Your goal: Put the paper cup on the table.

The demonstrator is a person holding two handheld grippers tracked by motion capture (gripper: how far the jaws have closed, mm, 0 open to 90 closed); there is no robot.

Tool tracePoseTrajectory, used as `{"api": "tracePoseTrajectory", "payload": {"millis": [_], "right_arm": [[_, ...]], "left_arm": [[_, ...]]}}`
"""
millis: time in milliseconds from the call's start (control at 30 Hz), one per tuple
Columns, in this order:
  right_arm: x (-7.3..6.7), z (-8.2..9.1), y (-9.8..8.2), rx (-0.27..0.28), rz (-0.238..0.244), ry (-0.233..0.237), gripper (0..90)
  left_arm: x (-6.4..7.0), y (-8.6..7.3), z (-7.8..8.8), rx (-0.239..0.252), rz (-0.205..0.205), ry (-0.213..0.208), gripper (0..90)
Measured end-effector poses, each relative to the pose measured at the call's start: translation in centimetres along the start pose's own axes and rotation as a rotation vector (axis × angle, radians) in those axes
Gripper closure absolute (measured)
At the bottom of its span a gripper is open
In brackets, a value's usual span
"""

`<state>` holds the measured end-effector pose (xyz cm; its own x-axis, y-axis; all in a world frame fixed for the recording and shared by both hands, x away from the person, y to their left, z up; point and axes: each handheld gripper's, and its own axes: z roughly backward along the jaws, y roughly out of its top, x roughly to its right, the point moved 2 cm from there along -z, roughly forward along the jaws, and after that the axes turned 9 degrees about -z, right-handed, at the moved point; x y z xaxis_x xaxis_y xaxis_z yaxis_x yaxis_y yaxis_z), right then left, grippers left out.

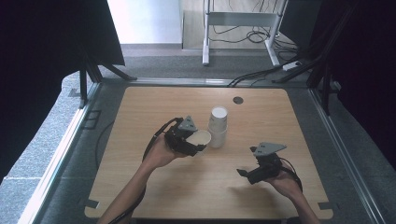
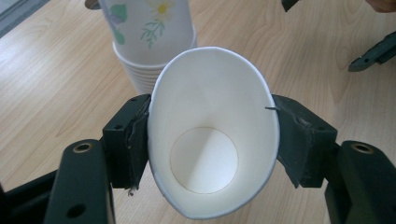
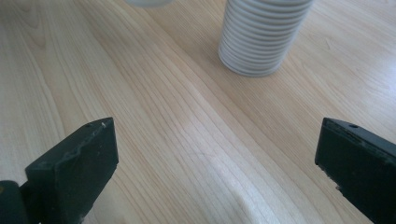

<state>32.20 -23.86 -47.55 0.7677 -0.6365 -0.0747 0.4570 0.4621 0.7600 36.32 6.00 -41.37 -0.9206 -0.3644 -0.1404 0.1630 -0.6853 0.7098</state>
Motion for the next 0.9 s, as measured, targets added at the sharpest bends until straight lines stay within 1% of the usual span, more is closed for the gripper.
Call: {"api": "tracePoseTrajectory", "payload": {"millis": [167,300,433,533,633,700,900], "right_arm": [[0.2,0.0,-0.6,-0.011,-0.004,-0.015,0.0],[0.4,0.0,-1.0,-0.023,-0.005,-0.032,0.0],[0.7,0.0,-1.5,-0.034,-0.014,-0.047,0.0],[0.9,0.0,-1.8,-0.037,-0.019,-0.060,0.0],[1.3,0.1,-2.2,-0.045,-0.021,-0.076,0.0],[1.5,0.2,-2.4,-0.048,-0.024,-0.085,0.0],[1.9,0.3,-2.7,-0.052,-0.037,-0.102,0.1]], "left_arm": [[-0.4,-0.5,0.1,-0.006,0.013,0.011,33.0],[-0.7,-0.9,0.2,-0.014,0.024,0.029,33.0],[-1.0,-1.3,0.2,-0.021,0.039,0.055,32.8],[-1.3,-1.6,0.2,-0.038,0.045,0.075,32.4],[-1.5,-1.9,0.1,-0.059,0.048,0.104,32.1],[-1.8,-2.2,0.0,-0.064,0.052,0.120,31.7],[-2.7,-3.4,-0.5,-0.070,0.095,0.153,30.8]]}}
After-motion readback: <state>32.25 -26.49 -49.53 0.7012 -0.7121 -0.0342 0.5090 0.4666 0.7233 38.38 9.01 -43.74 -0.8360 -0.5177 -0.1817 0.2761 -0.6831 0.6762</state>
